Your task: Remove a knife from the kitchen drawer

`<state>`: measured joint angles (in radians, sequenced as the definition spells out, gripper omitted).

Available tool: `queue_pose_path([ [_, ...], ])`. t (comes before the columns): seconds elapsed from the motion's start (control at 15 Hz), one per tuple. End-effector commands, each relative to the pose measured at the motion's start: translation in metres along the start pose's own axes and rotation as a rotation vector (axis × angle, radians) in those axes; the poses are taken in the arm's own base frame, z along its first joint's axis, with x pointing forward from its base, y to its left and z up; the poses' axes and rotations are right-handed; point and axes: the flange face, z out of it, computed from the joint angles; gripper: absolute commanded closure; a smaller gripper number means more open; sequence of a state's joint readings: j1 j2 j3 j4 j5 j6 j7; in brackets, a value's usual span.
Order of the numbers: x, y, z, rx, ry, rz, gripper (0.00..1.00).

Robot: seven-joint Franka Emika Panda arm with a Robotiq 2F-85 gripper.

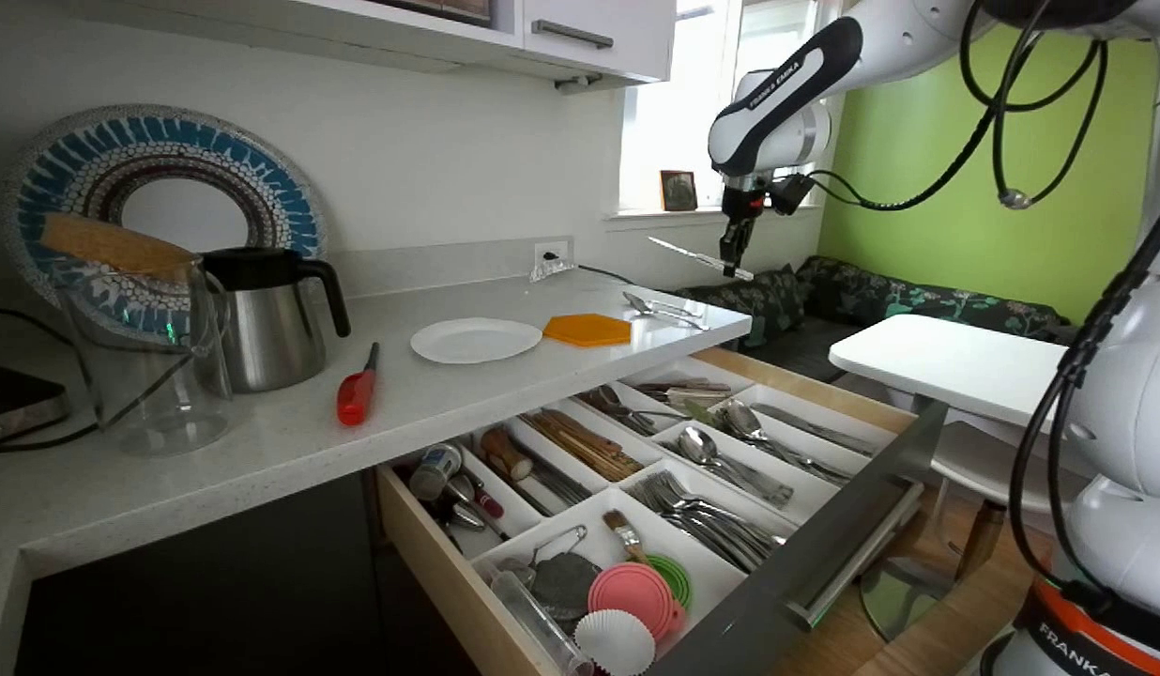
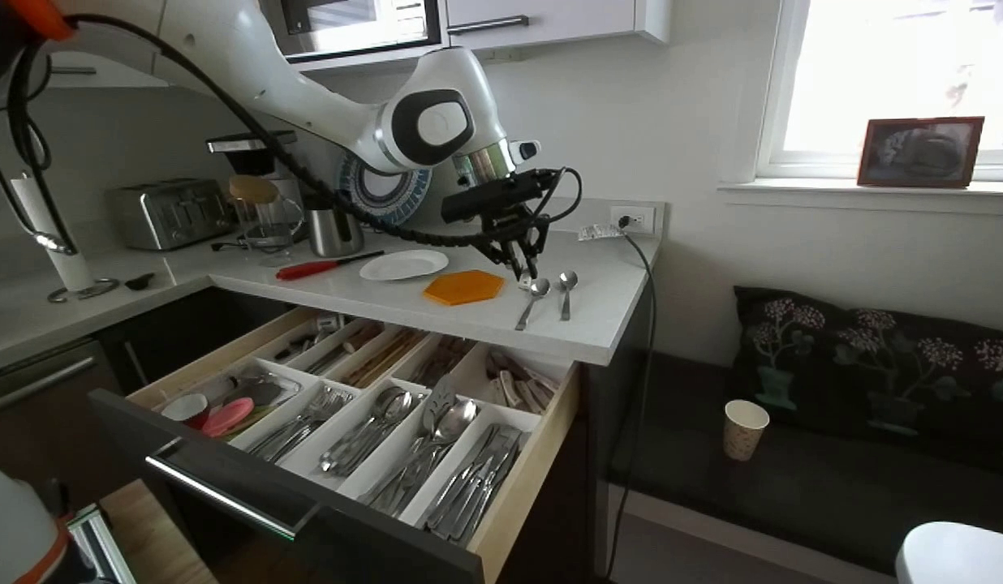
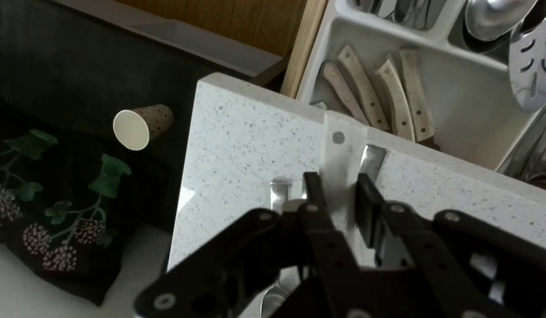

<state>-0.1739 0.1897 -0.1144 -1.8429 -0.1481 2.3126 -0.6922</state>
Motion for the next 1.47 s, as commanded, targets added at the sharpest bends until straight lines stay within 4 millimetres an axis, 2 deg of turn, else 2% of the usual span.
queue_pose_path([
  [0.0, 0.003, 0.001, 0.002, 0.002, 0.0, 0.0, 0.78],
  [0.2, 0.004, 0.003, 0.002, 0.0, 0.003, 0.0, 0.78],
  [0.27, 0.007, 0.003, 0.005, -0.01, -0.022, 0.009, 0.94],
  [0.6, 0.028, 0.015, 0.033, -0.133, -0.205, 0.148, 0.94],
  [1.0, 0.052, 0.03, 0.068, -0.1, -0.315, 0.261, 0.94],
  [1.4, 0.066, 0.05, 0.104, -0.084, -0.369, 0.306, 0.94],
])
